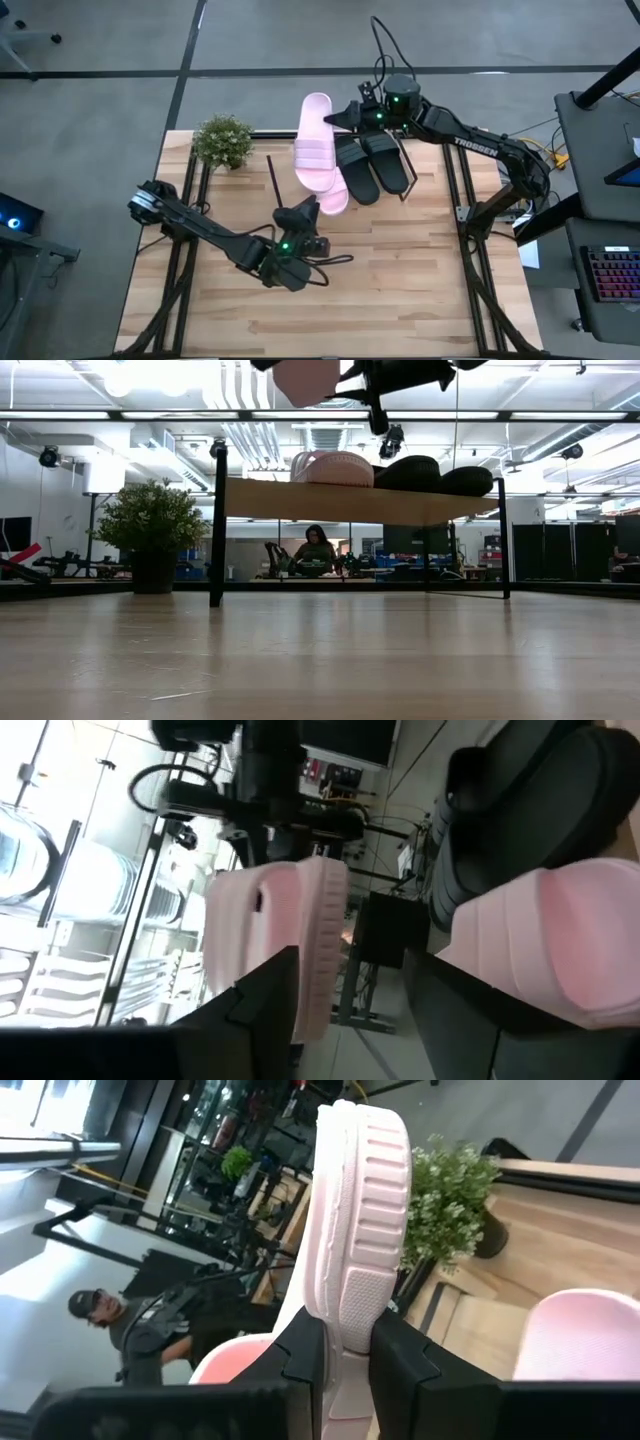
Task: Pick and place slides into the shelf
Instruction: Put the pink slipper on the shelf
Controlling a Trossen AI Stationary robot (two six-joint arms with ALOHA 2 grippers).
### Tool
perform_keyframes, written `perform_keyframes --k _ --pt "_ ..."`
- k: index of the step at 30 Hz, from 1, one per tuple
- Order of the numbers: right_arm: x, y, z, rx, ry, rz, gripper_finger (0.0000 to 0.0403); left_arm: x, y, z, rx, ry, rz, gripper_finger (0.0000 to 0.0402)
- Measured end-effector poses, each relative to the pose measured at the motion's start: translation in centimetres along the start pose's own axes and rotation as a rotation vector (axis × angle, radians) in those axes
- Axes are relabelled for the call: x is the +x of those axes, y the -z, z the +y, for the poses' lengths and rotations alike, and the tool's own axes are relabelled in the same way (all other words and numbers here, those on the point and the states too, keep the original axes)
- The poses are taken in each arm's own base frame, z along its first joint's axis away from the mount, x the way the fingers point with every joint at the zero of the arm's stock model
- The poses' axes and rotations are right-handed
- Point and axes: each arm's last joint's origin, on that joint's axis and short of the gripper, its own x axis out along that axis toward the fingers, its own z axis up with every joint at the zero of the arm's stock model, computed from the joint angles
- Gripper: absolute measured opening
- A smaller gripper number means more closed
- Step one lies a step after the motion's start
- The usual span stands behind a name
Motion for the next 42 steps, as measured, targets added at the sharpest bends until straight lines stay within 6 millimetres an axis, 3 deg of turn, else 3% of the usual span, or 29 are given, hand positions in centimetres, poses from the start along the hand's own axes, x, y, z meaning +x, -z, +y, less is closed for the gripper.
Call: perform_keyframes --k 9,27,31,37,42 --pt "-0.1 -0.3 -0.3 -0.003 0.007 -0.005 0.0043 0.4 -0.2 0.7 -0.014 -0.003 0.009 0.0166" --pt "0.2 0.7 0.2 0.029 -0.02 0.054 0.0043 3.1 0.2 0.5 0.008 -0.027 0.079 0.0163" --pt "0.2 0.6 0.2 0.029 -0.023 0.057 0.0043 3.1 0.2 0.5 0.006 -0.027 0.079 0.0129" --pt "0.3 0.8 0.3 0.029 -0.041 0.087 0.0043 3.1 0.2 0.5 0.005 -0.022 0.072 0.0027" --pt "0.3 0.9 0.3 0.028 -0.047 0.098 0.0043 3.1 0.1 0.5 -0.004 -0.023 0.073 0.0021"
